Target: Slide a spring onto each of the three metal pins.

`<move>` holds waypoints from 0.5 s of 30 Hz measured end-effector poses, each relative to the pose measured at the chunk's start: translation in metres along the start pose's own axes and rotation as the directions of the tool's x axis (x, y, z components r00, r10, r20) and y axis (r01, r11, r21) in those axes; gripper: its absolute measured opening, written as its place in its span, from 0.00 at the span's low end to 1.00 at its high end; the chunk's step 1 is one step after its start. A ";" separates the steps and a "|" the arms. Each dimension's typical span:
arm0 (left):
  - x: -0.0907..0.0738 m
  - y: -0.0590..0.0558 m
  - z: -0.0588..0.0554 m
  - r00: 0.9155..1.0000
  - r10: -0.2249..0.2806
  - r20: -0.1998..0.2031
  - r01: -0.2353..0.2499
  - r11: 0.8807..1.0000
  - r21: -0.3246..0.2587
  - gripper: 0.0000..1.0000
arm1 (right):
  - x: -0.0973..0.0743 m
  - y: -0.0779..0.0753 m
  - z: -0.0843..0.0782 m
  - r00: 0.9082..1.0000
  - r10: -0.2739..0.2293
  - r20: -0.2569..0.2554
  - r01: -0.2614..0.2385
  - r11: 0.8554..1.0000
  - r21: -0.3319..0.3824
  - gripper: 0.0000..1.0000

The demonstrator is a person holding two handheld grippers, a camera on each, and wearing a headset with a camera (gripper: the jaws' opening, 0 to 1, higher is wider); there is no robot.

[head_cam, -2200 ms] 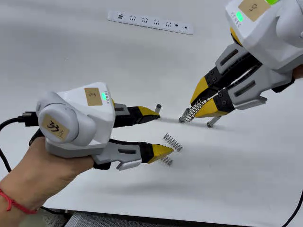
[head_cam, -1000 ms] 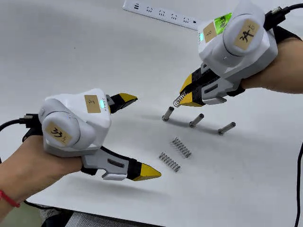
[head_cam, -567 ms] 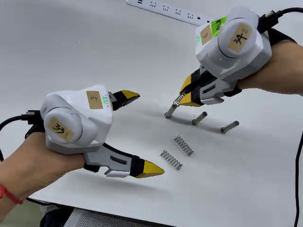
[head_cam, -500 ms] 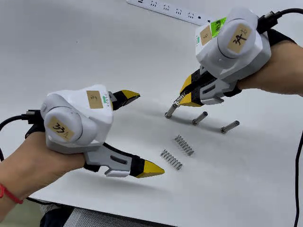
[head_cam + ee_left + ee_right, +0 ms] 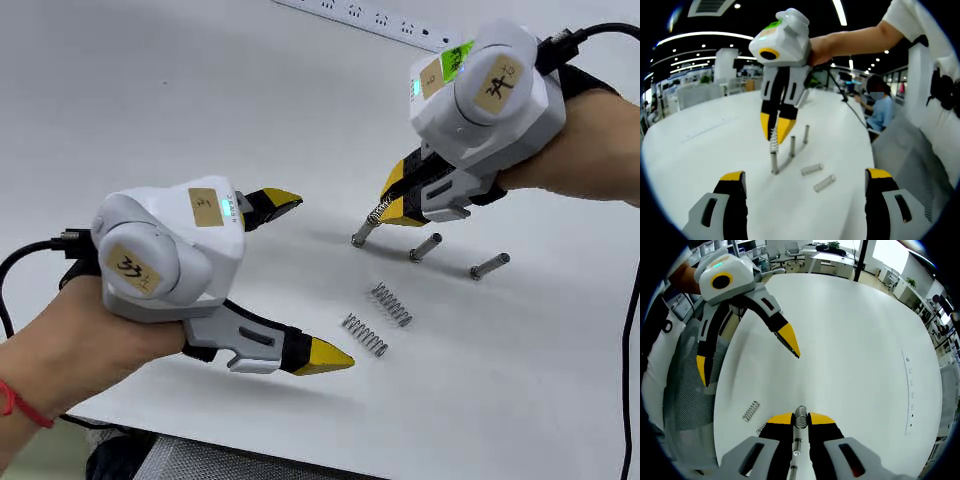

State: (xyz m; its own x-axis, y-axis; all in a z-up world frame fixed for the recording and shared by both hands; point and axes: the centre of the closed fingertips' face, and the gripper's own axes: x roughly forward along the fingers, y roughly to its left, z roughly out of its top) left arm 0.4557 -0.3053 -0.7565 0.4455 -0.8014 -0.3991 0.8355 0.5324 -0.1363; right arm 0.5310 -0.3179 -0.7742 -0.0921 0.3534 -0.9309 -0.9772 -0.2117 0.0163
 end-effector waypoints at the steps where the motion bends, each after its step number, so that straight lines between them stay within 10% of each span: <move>1: 0.000 0.000 0.000 1.000 -0.001 0.000 0.001 1.000 0.000 1.00 | 0.000 0.000 0.000 1.000 0.000 -0.001 0.000 1.000 -0.001 0.12; 15: 0.001 -0.002 -0.002 1.000 -0.005 0.001 0.005 1.000 -0.007 0.99 | 0.012 0.001 -0.002 1.000 -0.003 -0.007 0.003 1.000 -0.010 0.12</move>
State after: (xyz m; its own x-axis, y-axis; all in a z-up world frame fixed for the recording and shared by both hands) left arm 0.4543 -0.3064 -0.7583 0.4414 -0.8044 -0.3976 0.8355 0.5301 -0.1447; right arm 0.5294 -0.3156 -0.7860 -0.0879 0.3481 -0.9333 -0.9756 -0.2194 0.0100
